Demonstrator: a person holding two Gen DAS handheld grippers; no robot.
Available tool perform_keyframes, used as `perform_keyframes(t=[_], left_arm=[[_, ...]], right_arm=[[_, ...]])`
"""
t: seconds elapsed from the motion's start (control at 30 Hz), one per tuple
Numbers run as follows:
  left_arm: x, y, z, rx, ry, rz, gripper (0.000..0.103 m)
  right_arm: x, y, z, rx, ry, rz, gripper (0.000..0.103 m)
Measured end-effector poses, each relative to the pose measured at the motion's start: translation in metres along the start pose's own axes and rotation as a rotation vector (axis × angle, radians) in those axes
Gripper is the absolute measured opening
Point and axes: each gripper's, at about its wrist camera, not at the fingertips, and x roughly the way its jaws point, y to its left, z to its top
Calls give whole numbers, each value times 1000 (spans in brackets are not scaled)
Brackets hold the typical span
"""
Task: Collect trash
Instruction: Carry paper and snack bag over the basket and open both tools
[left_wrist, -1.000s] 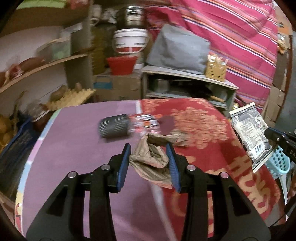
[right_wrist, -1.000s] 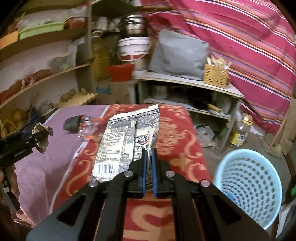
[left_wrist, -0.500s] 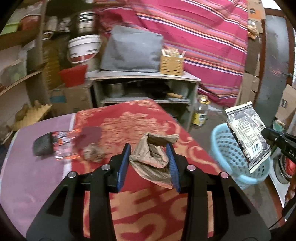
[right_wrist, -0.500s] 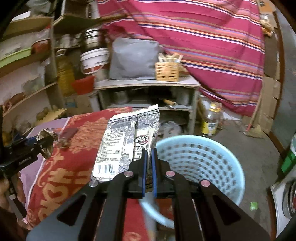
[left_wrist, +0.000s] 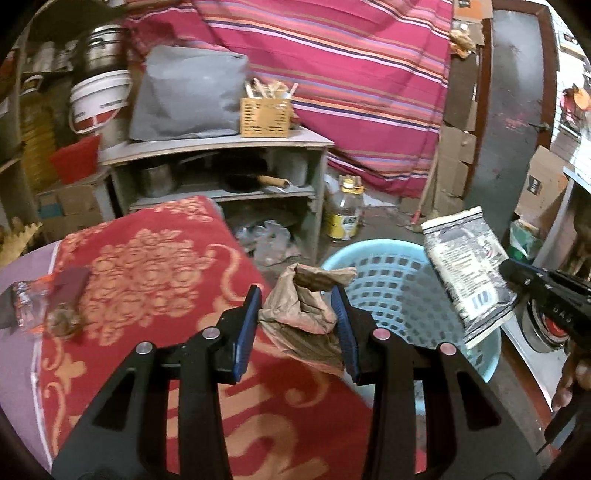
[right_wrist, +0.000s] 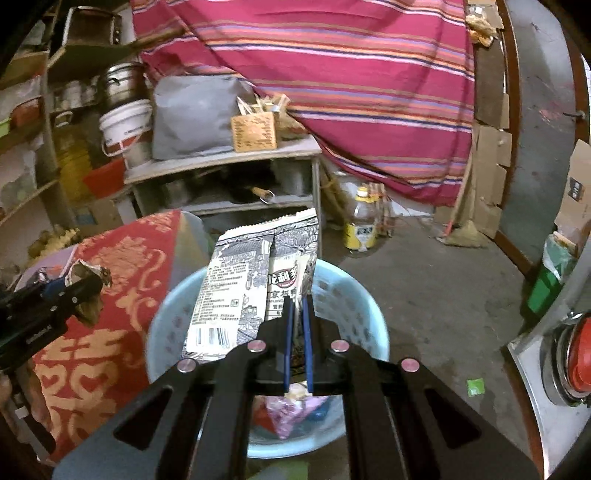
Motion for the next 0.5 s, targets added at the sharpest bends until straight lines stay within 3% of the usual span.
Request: perform_keyframes(t=[0.4,0.43,0.47,0.5], left_arm=[[31,-38,-1,21,32,-43,38],[32,-40,-1,20,34,-45,38],[34,-42,-1,18,35,-48,38],[35,-43,-1,16,36,-50,38]], right_arm=[[23,-26,-9,16,75,-33,9],[22,-26,-9,16,77,-36,15],[22,-28,-10,19,76,-41,30],[21,-30,-11,22,73,-44,37]])
